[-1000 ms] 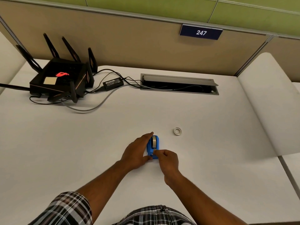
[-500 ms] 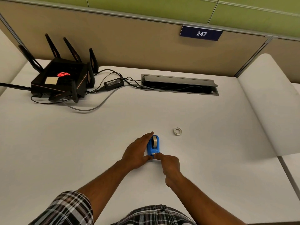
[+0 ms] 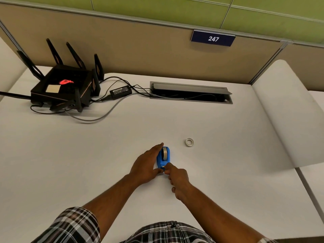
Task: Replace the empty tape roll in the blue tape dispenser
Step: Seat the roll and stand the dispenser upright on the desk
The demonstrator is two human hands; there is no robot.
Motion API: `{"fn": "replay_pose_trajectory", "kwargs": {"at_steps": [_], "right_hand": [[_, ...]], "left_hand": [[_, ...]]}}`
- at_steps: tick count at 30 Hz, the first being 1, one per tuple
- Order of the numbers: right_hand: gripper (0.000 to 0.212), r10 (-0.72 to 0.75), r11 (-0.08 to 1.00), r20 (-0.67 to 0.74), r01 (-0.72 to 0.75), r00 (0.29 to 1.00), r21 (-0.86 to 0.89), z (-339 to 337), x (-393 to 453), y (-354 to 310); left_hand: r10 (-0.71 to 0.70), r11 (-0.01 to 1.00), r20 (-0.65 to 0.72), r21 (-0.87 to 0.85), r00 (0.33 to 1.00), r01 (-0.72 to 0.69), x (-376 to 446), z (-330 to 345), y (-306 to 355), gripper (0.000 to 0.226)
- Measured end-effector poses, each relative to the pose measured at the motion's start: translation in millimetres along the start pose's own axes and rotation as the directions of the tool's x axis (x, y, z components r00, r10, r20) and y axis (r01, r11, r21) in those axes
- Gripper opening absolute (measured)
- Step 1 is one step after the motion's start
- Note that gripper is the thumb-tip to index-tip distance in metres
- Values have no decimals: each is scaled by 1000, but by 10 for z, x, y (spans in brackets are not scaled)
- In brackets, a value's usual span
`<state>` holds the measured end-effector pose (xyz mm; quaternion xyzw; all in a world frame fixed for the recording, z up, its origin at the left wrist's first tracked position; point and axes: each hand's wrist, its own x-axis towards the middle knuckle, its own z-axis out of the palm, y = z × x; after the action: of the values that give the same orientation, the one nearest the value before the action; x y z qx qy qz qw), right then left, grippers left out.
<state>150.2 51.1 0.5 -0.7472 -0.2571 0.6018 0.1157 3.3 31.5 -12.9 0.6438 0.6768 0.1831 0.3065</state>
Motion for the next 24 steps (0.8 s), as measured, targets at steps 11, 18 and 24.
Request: {"fn": "replay_pose_trajectory", "kwargs": {"at_steps": [11,18,24], "right_hand": [[35,-46,999,41,46,998,10,-195,-63,59],[23,-194,978,-56,197,979,72,-262,61,140],[29,-421,905,-6,420,907,-63,-206,5,77]], "left_hand": [[-86,994,40,-69,995,89,-109,77,-92,100],[-204,943,-5,-269,979,196,-171,157,-71,80],[-438,748,-47,-573,898,336,-153,191,151,48]]}}
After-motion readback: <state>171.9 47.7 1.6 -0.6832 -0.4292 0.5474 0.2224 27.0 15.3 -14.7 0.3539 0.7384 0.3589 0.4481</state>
